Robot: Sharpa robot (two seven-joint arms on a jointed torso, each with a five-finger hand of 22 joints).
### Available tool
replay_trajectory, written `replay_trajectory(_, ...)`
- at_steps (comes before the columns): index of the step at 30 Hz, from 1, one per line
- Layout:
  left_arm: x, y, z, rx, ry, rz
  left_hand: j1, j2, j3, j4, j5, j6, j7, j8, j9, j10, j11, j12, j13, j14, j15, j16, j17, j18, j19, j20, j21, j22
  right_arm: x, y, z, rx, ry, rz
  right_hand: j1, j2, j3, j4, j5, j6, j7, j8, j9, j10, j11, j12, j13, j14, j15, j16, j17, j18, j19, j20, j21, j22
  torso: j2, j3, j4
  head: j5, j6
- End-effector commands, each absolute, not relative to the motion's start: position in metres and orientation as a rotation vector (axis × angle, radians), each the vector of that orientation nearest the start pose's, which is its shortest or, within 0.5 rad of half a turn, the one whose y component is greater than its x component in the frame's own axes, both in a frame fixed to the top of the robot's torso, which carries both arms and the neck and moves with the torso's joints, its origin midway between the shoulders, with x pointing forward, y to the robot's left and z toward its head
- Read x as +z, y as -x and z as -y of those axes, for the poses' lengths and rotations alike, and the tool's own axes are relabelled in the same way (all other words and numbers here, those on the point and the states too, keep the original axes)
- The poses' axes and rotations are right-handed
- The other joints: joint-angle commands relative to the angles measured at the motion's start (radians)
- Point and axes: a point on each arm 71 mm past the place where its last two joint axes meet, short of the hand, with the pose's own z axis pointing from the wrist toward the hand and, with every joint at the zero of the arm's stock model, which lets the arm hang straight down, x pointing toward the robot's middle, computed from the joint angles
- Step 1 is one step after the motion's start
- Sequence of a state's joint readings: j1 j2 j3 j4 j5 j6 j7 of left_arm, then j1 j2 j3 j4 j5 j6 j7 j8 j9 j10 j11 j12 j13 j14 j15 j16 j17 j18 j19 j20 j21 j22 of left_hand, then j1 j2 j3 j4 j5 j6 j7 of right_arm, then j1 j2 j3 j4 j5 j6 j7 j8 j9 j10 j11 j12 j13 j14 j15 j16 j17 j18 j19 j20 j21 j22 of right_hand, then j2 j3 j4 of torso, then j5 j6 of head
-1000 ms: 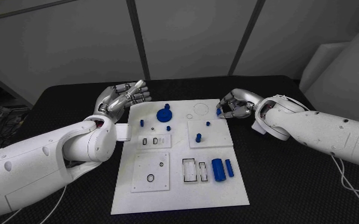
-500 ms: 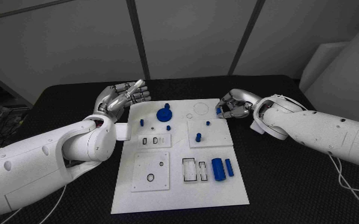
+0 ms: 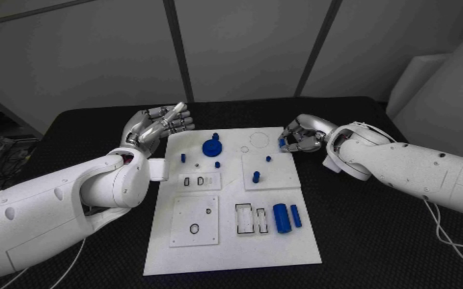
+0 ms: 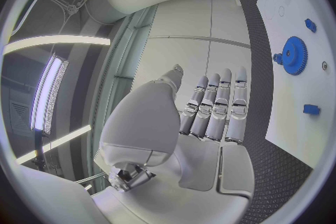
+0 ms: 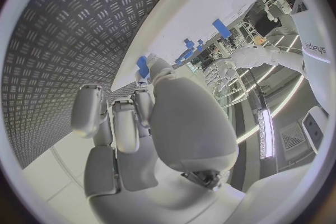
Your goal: Assemble the parts on the task board
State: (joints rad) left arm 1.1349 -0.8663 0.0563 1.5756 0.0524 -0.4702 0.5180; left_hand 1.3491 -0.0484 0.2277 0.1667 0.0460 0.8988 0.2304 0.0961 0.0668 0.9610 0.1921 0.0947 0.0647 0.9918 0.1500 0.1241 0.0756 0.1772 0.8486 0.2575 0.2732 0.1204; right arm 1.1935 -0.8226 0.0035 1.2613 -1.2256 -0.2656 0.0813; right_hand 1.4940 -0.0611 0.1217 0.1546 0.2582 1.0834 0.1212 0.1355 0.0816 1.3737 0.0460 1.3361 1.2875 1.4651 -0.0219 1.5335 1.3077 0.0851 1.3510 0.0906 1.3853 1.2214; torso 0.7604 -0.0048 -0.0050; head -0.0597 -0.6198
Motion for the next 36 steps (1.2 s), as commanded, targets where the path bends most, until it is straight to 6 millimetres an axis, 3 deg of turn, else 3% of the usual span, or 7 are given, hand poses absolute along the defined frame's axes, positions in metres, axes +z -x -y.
replay_trajectory(1, -0.163, -0.485, -0.219, -1.53, 1.16, -1.176, -0.004, 0.01, 0.0, -0.011, 0.003, 0.01, 0.011, -0.008, -0.001, 0.006, 0.002, -0.008, -0.001, 0.008, 0.003, -0.008, -0.002, 0.006, 0.007, 0.003, -0.008, -0.003, -0.184, -0.53, 0.264, 0.676, -0.066, -1.645, 0.004, 0.016, 0.012, 0.0, -0.002, 0.004, 0.0, 0.003, 0.001, -0.005, -0.007, -0.002, -0.007, 0.089, -0.006, 0.004, 0.188, -0.011, 0.003, -0.006, 0.002, 0.001, 0.0, 0.0021, -0.0025, 0.004, 0.002)
replay_trajectory(12, -0.163, -0.485, -0.22, -1.527, 1.161, -1.175, -0.004, 0.01, 0.0, -0.011, 0.003, 0.01, 0.011, -0.008, -0.001, 0.006, 0.002, -0.008, -0.001, 0.008, 0.003, -0.008, -0.002, 0.006, 0.007, 0.003, -0.008, -0.003, -0.171, -0.51, 0.238, 0.719, -0.068, -1.613, 0.006, 0.022, 0.021, -0.001, -0.003, 0.004, 0.0, 0.004, 0.0, -0.004, -0.007, -0.002, -0.006, 0.089, -0.007, 0.005, 0.19, -0.013, 0.011, -0.007, 0.009, 0.014, -0.007, -0.0027, -0.0043, 0.009, -0.001)
replay_trajectory(24, -0.165, -0.489, -0.218, -1.528, 1.164, -1.178, -0.004, 0.01, 0.0, -0.011, 0.003, 0.01, 0.011, -0.008, -0.001, 0.006, 0.002, -0.008, -0.001, 0.008, 0.003, -0.008, -0.002, 0.006, 0.007, 0.003, -0.008, -0.003, -0.158, -0.486, 0.145, 0.804, 0.002, -1.625, 0.002, 0.023, 0.03, -0.001, 0.004, 0.01, -0.003, 0.008, 0.0, -0.008, -0.01, -0.014, -0.018, 0.088, -0.009, 0.002, 0.184, -0.014, 0.014, -0.009, 0.011, 0.017, -0.014, -0.0063, -0.0045, 0.032, -0.013)
replay_trajectory(30, -0.167, -0.492, -0.217, -1.525, 1.165, -1.177, -0.004, 0.01, 0.0, -0.011, 0.003, 0.01, 0.012, -0.009, -0.001, 0.006, 0.002, -0.009, -0.001, 0.008, 0.003, -0.009, -0.003, 0.006, 0.007, 0.003, -0.008, -0.004, -0.162, -0.477, 0.099, 0.818, 0.069, -1.656, -0.001, 0.021, 0.031, 0.0, 0.005, 0.011, -0.003, 0.008, 0.0, -0.008, -0.01, -0.014, -0.018, 0.087, -0.01, 0.002, 0.183, -0.014, 0.015, -0.01, 0.012, 0.019, -0.017, -0.0111, 0.0029, 0.037, -0.021)
replay_trajectory(33, -0.167, -0.492, -0.217, -1.525, 1.165, -1.177, -0.004, 0.01, 0.0, -0.011, 0.003, 0.01, 0.012, -0.009, -0.001, 0.006, 0.002, -0.009, -0.001, 0.008, 0.003, -0.009, -0.003, 0.006, 0.007, 0.003, -0.008, -0.004, -0.169, -0.473, 0.085, 0.809, 0.097, -1.676, -0.003, 0.02, 0.032, 0.0, 0.006, 0.011, -0.003, 0.008, 0.0, -0.008, -0.01, -0.015, -0.019, 0.087, -0.01, 0.001, 0.182, -0.014, 0.015, -0.01, 0.011, 0.018, -0.016, -0.0111, 0.0043, 0.044, -0.026)
replay_trajectory(36, -0.167, -0.493, -0.217, -1.525, 1.165, -1.177, -0.004, 0.01, 0.0, -0.011, 0.003, 0.01, 0.012, -0.009, -0.001, 0.006, 0.002, -0.009, -0.001, 0.008, 0.003, -0.009, -0.003, 0.006, 0.007, 0.003, -0.008, -0.004, -0.176, -0.47, 0.072, 0.787, 0.127, -1.692, -0.007, 0.018, 0.032, 0.002, 0.007, 0.01, -0.003, 0.008, -0.001, -0.009, -0.01, -0.019, -0.022, 0.087, -0.01, 0.0, 0.18, -0.014, 0.014, -0.01, 0.011, 0.017, -0.015, -0.0089, 0.0008, 0.046, -0.022)
